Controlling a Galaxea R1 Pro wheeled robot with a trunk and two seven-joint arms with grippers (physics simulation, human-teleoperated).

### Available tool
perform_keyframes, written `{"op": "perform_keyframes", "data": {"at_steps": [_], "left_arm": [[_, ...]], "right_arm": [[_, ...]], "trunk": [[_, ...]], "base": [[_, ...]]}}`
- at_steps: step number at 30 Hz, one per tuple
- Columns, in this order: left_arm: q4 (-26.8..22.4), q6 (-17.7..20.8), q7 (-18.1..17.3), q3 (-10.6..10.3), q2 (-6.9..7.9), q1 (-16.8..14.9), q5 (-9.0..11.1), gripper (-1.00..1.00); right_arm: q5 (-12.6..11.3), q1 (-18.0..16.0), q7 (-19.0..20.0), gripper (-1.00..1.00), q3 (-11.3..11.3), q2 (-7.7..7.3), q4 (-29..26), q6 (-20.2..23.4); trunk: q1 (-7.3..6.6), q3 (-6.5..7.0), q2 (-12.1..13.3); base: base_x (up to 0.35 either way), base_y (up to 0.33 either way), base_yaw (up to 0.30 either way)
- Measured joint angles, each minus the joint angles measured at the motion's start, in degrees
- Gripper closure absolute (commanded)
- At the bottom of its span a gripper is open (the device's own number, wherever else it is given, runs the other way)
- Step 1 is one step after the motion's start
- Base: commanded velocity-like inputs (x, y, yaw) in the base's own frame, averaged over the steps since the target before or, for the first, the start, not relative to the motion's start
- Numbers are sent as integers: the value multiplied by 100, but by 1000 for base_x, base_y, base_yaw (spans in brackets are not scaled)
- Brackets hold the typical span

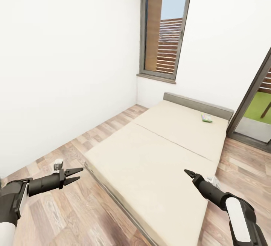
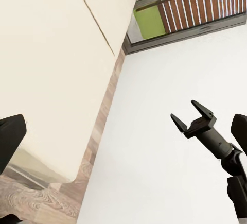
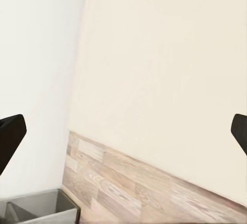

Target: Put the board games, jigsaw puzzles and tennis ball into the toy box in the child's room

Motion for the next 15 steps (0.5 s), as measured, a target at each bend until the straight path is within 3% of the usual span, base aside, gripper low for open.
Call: {"op": "perform_keyframes", "data": {"at_steps": [15], "left_arm": [[0,0,3,0,-71,0,-4,-100]], "right_arm": [[-7,0,-3,-100,7,3,40,-187]], "trunk": [[0,-34,0]], "base": [[0,-7,281]]}}
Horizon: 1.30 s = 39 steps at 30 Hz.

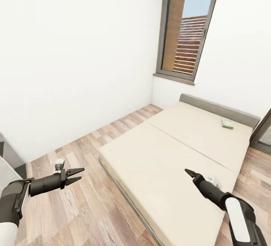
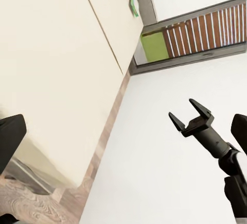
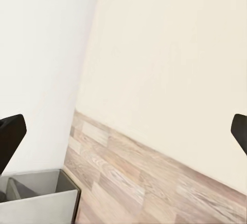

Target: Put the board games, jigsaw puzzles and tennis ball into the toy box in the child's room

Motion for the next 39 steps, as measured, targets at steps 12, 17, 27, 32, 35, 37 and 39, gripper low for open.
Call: {"op": "perform_keyframes", "data": {"at_steps": [12,17,27,32,35,37,39], "left_arm": [[0,0,0,-2,-4,0,0,-100],[0,0,2,-6,-33,0,0,-100],[0,0,153,-1,-54,0,8,-100],[0,0,165,-1,-73,0,8,-100],[-1,0,167,-1,-87,0,8,-100],[-1,0,168,-1,-90,0,8,-100],[-1,0,168,-1,-91,0,8,-100]], "right_arm": [[-6,0,-1,-100,2,0,21,-49],[-6,0,-1,-100,2,-5,22,-49],[-6,0,-1,-100,2,-9,22,-49],[-6,0,-1,-100,2,-9,22,-49],[-6,0,0,-100,3,-9,22,-49],[-6,0,0,-100,3,-9,22,-49],[-6,0,0,-100,3,-9,22,-49]], "trunk": [[0,-27,0],[1,-39,0],[0,-61,0],[0,-73,0],[0,-79,0],[0,-84,0],[0,-88,0]], "base": [[-1,-189,281],[-56,-32,281],[-14,-4,281],[-1,0,281],[0,0,281],[0,0,281],[0,0,281]]}}
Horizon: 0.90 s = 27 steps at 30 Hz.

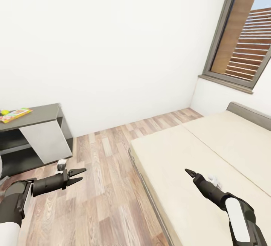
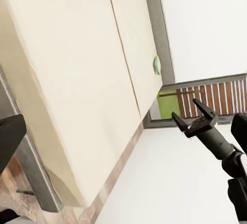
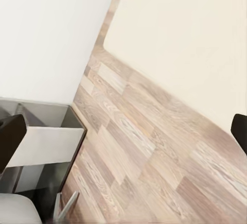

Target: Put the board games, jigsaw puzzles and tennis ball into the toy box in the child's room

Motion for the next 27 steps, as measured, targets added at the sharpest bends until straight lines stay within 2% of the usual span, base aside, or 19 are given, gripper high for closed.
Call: {"op": "perform_keyframes", "data": {"at_steps": [5,27], "left_arm": [[0,0,0,0,-1,0,0,-100],[1,0,-4,0,-1,0,1,-100]], "right_arm": [[0,0,0,-100,0,0,0,0],[-1,2,8,-100,-1,5,-9,-9]], "trunk": [[0,-11,0],[1,-61,-1]], "base": [[-22,0,281],[-129,0,267]]}}
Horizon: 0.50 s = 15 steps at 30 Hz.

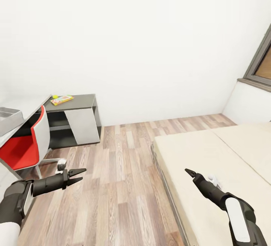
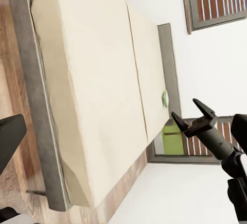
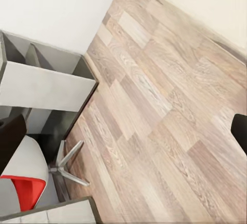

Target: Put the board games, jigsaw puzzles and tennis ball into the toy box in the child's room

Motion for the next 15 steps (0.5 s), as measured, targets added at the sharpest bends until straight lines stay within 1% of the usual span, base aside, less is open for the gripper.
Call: {"op": "perform_keyframes", "data": {"at_steps": [6,12,15], "left_arm": [[1,0,4,0,-1,-1,0,-100],[1,0,5,-1,-1,-1,0,-100],[1,0,4,-1,-1,-1,0,-100]], "right_arm": [[5,1,8,-100,0,8,-10,-6],[9,5,8,-100,3,-3,10,-170],[4,6,14,-100,4,-5,15,-207]], "trunk": [[-1,-4,0],[-1,-4,0],[-1,-4,0]], "base": [[-34,0,40],[-3,0,4],[-67,0,1]]}}
